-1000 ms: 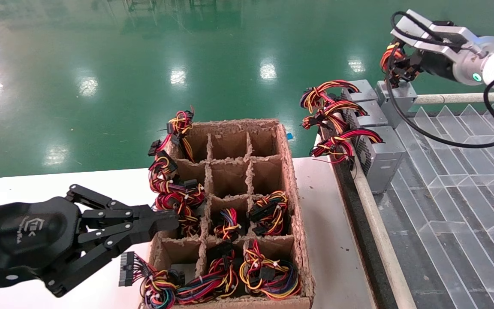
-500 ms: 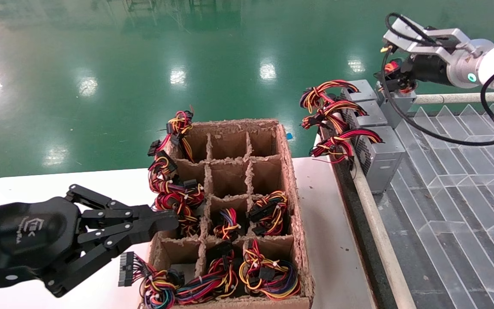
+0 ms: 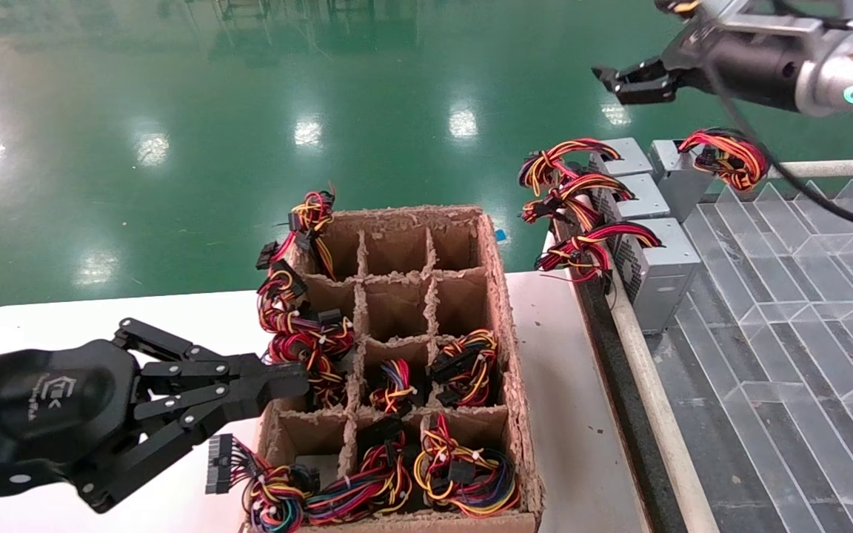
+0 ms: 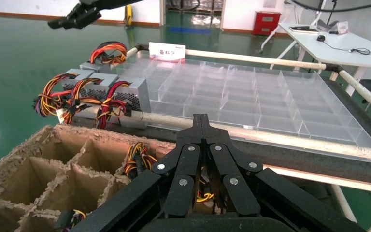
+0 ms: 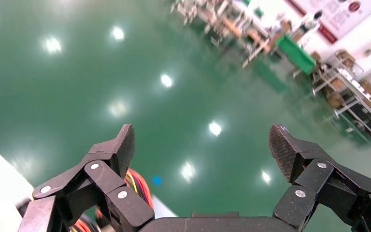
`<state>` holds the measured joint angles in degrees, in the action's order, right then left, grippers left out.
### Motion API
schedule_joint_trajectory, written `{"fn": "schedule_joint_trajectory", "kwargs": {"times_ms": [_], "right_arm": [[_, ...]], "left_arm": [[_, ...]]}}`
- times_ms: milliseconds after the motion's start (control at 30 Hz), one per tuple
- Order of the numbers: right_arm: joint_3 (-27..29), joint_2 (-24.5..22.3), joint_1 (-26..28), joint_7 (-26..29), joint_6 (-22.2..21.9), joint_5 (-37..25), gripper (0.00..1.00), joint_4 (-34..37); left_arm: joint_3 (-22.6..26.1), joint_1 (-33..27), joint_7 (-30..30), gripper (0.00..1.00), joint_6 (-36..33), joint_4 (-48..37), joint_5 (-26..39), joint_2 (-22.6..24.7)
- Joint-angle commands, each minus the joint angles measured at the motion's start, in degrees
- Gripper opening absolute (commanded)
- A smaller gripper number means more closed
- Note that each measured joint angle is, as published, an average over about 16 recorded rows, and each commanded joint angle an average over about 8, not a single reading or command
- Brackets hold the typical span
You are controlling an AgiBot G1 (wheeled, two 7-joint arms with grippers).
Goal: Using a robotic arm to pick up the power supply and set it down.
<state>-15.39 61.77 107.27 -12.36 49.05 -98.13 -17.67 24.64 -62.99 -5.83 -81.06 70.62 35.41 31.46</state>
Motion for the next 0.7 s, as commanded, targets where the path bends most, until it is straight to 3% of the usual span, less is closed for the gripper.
{"fn": "schedule_joint_trajectory", "kwargs": {"times_ms": [33,400,633,667,700], "right_arm": [[1.6,-0.8,-1.0,-1.8,1.7,2.7,1.00,-1.4],[1.1,-5.1,-8.1,2.4,7.7,11.5,1.00,-10.5],[0.9,-8.1,-13.4,5.3,11.8,17.8,1.00,-16.9],[0.9,-8.6,-14.2,5.7,12.4,18.7,1.00,-17.8],[0.8,-9.0,-15.0,6.1,12.9,19.6,1.00,-18.7]], "left_arm": [[0.0,0.0,0.0,0.00,0.0,0.0,0.0,0.0],[0.0,0.0,0.0,0.02,0.0,0.0,0.0,0.0],[0.0,0.0,0.0,0.89,0.0,0.0,0.0,0.0],[0.0,0.0,0.0,1.00,0.0,0.0,0.0,0.0],[0.0,0.0,0.0,1.00,0.0,0.0,0.0,0.0]]}}
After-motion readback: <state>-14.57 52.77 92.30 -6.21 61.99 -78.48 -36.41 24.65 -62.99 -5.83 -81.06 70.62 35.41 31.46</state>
